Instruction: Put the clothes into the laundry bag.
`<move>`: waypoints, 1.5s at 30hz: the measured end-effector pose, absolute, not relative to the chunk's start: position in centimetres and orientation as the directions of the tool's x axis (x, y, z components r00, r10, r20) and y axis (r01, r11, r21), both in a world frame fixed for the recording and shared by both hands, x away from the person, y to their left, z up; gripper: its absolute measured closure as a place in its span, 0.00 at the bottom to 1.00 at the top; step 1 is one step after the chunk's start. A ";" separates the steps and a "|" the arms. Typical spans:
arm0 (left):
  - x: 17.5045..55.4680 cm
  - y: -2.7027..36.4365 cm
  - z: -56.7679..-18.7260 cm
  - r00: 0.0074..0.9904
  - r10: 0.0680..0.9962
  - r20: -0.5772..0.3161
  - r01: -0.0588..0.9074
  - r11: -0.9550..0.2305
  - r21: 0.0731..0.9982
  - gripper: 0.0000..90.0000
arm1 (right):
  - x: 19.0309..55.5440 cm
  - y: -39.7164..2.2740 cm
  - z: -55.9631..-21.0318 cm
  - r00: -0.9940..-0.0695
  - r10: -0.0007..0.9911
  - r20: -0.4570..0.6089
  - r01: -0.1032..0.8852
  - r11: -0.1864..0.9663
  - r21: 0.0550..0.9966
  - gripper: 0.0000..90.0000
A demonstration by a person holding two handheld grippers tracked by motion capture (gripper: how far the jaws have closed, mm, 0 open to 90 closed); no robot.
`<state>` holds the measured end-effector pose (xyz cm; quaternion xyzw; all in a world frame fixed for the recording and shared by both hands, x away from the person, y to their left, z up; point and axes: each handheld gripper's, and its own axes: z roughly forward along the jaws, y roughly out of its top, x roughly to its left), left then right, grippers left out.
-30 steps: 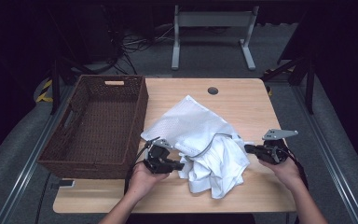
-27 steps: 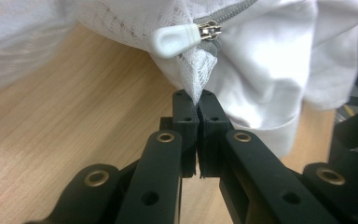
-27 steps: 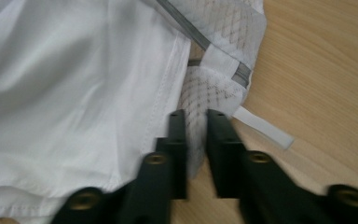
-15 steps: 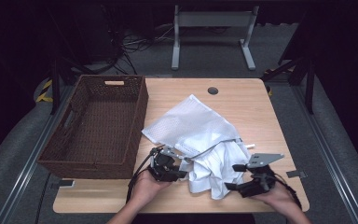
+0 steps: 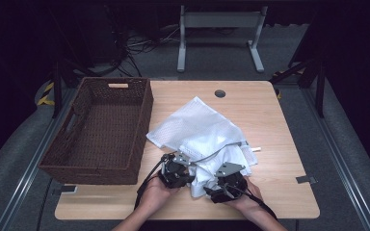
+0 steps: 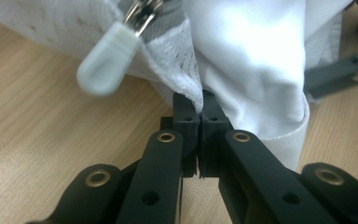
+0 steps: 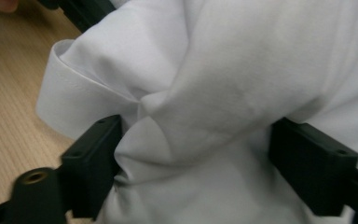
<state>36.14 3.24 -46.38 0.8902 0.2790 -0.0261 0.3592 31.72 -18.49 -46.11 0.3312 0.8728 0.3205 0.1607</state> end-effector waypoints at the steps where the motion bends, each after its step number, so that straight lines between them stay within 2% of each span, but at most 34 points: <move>1: 36.2 3.2 -46.4 0.842 0.478 -0.249 0.516 -0.585 0.626 0.98 | 31.6 -18.5 -46.1 -0.728 0.681 -0.074 0.464 0.571 0.677 0.49; 2: 36.2 3.2 -46.4 0.842 0.478 -0.249 0.516 -0.585 0.626 0.98 | 31.6 -18.5 -46.1 -0.728 0.681 -0.074 0.464 0.571 0.677 0.49; 3: 36.1 3.2 -46.4 0.844 0.478 -0.244 0.513 -0.587 0.626 0.98 | 31.3 -18.7 -46.1 -0.729 0.678 -0.101 0.429 0.566 0.703 0.72; 4: 36.1 3.2 -46.4 0.844 0.478 -0.244 0.513 -0.587 0.626 0.98 | 31.3 -18.7 -46.1 -0.729 0.678 -0.101 0.429 0.566 0.703 0.72; 5: 36.1 3.2 -46.4 0.846 0.479 -0.236 0.509 -0.590 0.627 0.98 | 31.2 -18.8 -46.0 -0.739 0.668 -0.086 0.424 0.561 0.711 0.84; 6: 36.1 3.1 -46.4 0.846 0.478 -0.236 0.509 -0.591 0.626 0.98 | 31.2 -18.8 -45.9 -0.738 0.671 -0.076 0.427 0.551 0.717 0.86; 8: 36.1 3.2 -46.3 0.846 0.478 -0.234 0.508 -0.592 0.626 0.98 | 31.2 -19.0 -45.6 -0.737 0.673 -0.057 0.431 0.534 0.728 0.87; 9: 36.0 3.1 -46.3 0.848 0.479 -0.228 0.505 -0.595 0.626 0.98 | 31.3 -19.7 -44.7 -0.724 0.690 -0.022 0.426 0.472 0.772 0.88; 11: 36.0 3.1 -46.3 0.848 0.478 -0.229 0.504 -0.597 0.624 0.98 | 31.3 -20.0 -44.4 -0.717 0.697 -0.017 0.424 0.456 0.783 0.88; 14: 36.1 3.1 -46.3 0.851 0.469 -0.236 0.503 -0.598 0.623 0.98 | 32.3 -20.4 -43.4 -0.684 0.729 0.029 0.430 0.370 0.823 0.88; 22: 35.8 3.0 -45.9 0.864 0.421 -0.276 0.492 -0.592 0.638 0.99 | 35.4 -18.7 -43.5 -0.619 0.785 0.024 0.424 0.308 0.851 0.88; 27: 35.2 2.3 -45.9 0.889 0.341 -0.304 0.456 -0.620 0.639 0.99 | 37.5 -17.4 -43.7 -0.575 0.818 0.026 0.427 0.273 0.862 0.88; 31: 34.6 2.0 -45.8 0.901 0.332 -0.280 0.433 -0.639 0.636 0.99 | 39.4 -17.3 -44.6 -0.521 0.854 -0.006 0.425 0.265 0.866 0.88; 33: 34.9 2.4 -45.8 0.896 0.336 -0.290 0.443 -0.628 0.640 0.99 | 39.9 -17.5 -45.0 -0.527 0.850 0.000 0.435 0.270 0.859 0.86; 37: 35.3 3.4 -45.6 0.882 0.365 -0.297 0.468 -0.604 0.646 0.99 | 39.5 -18.1 -44.5 -0.596 0.803 0.020 0.447 0.311 0.839 0.67; 38: 35.3 3.4 -45.6 0.882 0.365 -0.297 0.468 -0.604 0.646 0.99 | 39.5 -18.1 -44.5 -0.596 0.803 0.020 0.447 0.311 0.839 0.67; 40: 35.5 3.8 -45.4 0.874 0.380 -0.302 0.480 -0.586 0.653 0.98 | 38.8 -19.2 -43.8 -0.648 0.761 0.031 0.454 0.353 0.818 0.50; 41: 35.6 4.0 -45.4 0.872 0.382 -0.305 0.483 -0.582 0.654 0.98 | 38.5 -19.5 -43.6 -0.658 0.753 0.033 0.455 0.362 0.813 0.45; 45: 36.0 4.6 -45.3 0.860 0.399 -0.318 0.504 -0.563 0.655 0.98 | 37.0 -21.8 -42.6 -0.693 0.721 0.023 0.429 0.386 0.817 0.38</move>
